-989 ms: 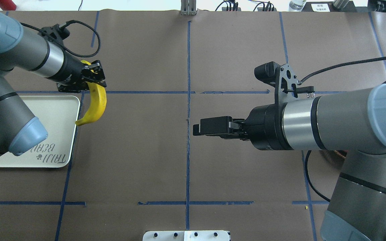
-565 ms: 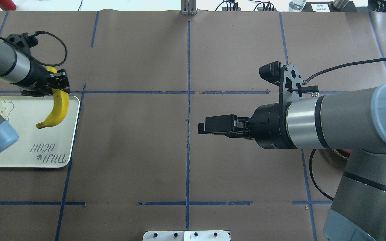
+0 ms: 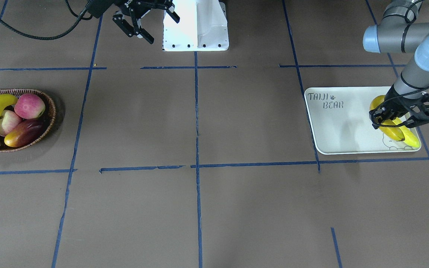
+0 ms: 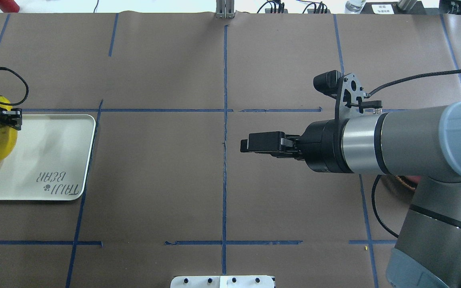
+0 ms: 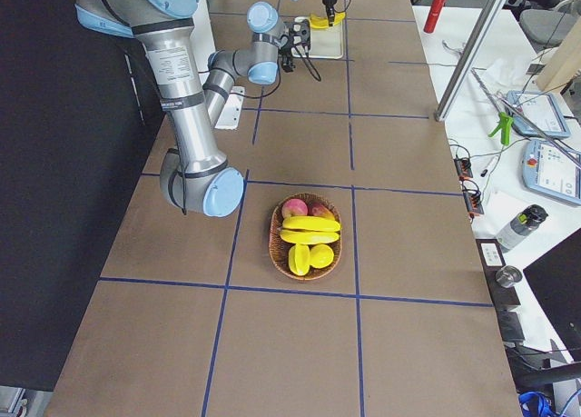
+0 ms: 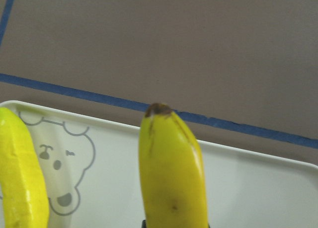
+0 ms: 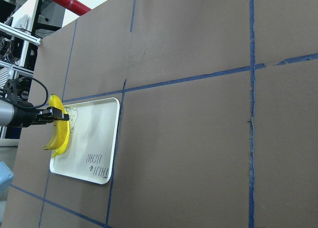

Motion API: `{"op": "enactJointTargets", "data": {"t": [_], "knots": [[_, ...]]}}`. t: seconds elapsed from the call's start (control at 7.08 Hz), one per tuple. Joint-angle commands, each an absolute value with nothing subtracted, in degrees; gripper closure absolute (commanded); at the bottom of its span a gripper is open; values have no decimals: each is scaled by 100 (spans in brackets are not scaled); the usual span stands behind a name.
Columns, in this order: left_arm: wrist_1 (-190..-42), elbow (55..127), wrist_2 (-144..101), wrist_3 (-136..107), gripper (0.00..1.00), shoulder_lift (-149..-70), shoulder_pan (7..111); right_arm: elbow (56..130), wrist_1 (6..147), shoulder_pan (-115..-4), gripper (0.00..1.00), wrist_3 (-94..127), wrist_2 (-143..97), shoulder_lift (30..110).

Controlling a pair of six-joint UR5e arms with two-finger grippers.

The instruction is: Transfer all bananas from basket to plate

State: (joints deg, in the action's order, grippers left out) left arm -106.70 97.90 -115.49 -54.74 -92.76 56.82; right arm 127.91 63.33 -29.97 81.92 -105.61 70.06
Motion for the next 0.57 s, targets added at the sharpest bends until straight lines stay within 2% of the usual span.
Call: {"op": "enactJointTargets", "data": {"t": [0.0, 0.14, 0.28, 0.42], "knots": [[-10670, 9554, -11549, -5502, 100, -9255, 5678, 12753, 6337, -2988, 0, 8191, -10512, 7005], [-10679, 9554, -11549, -5493, 97, -9150, 5669, 12744, 6346, -2988, 0, 8191, -10486, 7005], [-10679, 9554, -11558, -5493, 37, -9149, 5669, 12744, 6354, -2997, 0, 8191, -10485, 7005], [-10757, 9554, -11558, -5458, 1, -9149, 5669, 12753, 6363, -2997, 0, 8191, -10485, 7005]]}}
